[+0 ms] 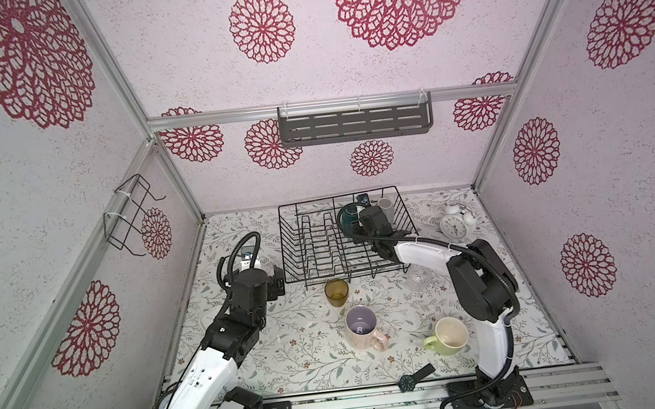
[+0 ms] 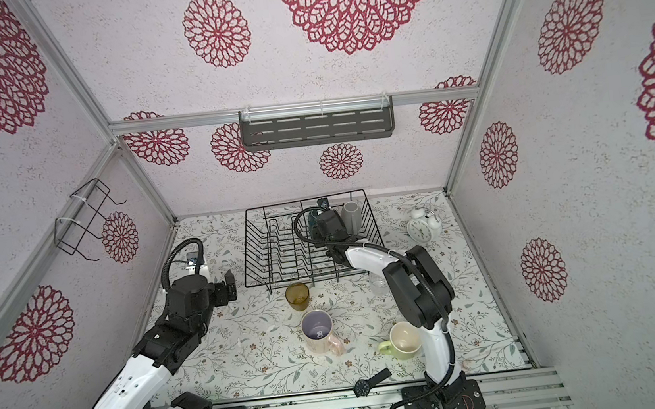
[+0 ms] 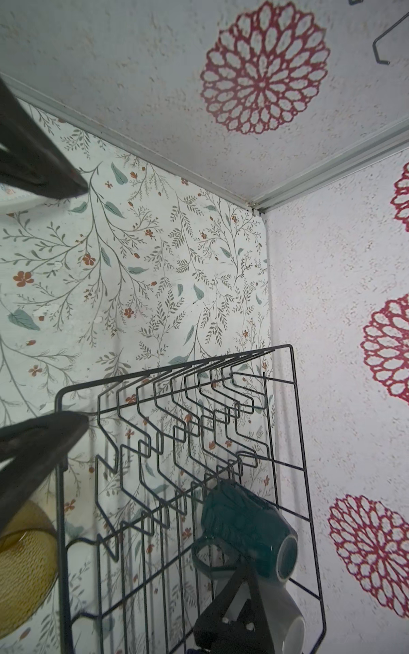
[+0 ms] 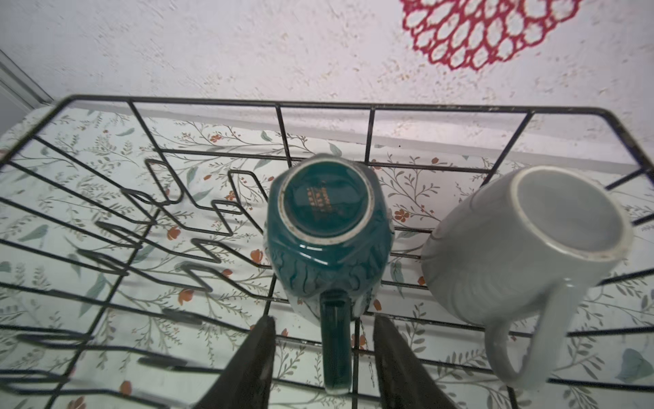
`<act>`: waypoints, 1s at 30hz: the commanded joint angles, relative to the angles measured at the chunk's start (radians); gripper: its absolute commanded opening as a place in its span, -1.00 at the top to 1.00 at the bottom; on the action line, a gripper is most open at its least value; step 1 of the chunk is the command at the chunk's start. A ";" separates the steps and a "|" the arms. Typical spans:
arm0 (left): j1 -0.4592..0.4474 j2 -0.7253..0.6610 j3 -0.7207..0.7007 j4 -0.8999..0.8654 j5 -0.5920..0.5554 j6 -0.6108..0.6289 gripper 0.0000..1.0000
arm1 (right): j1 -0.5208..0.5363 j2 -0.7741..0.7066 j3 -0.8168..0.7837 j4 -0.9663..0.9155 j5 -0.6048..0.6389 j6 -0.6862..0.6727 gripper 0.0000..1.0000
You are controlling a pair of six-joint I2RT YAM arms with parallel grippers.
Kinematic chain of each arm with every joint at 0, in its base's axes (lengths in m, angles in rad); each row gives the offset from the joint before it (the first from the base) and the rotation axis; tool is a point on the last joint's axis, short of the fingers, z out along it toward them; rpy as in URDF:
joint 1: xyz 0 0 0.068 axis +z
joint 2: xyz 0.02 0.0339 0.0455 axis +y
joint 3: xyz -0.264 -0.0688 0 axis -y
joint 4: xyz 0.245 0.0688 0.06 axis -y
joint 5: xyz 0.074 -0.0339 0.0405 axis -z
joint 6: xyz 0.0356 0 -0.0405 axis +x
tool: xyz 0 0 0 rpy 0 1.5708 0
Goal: Load cups into a dish rack
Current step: Place the cup upside down at the dish rack, then pick up the cup from the bottom-center of the table.
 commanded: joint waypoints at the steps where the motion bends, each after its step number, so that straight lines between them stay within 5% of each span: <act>1: 0.006 -0.004 0.044 -0.125 0.109 -0.049 -0.95 | 0.001 -0.133 -0.037 0.007 -0.044 0.032 -0.01; 12: -0.045 -0.081 -0.033 -0.065 0.439 -0.109 -0.97 | -0.006 -0.507 -0.278 -0.118 -0.012 0.014 -0.09; 22: -0.391 0.228 0.159 -0.162 0.589 -0.071 -0.96 | -0.033 -0.828 -0.543 -0.087 0.068 -0.017 -0.24; 30: -0.420 0.398 0.286 -0.341 0.635 -0.144 -0.95 | -0.067 -0.880 -0.578 -0.107 0.039 0.014 -0.35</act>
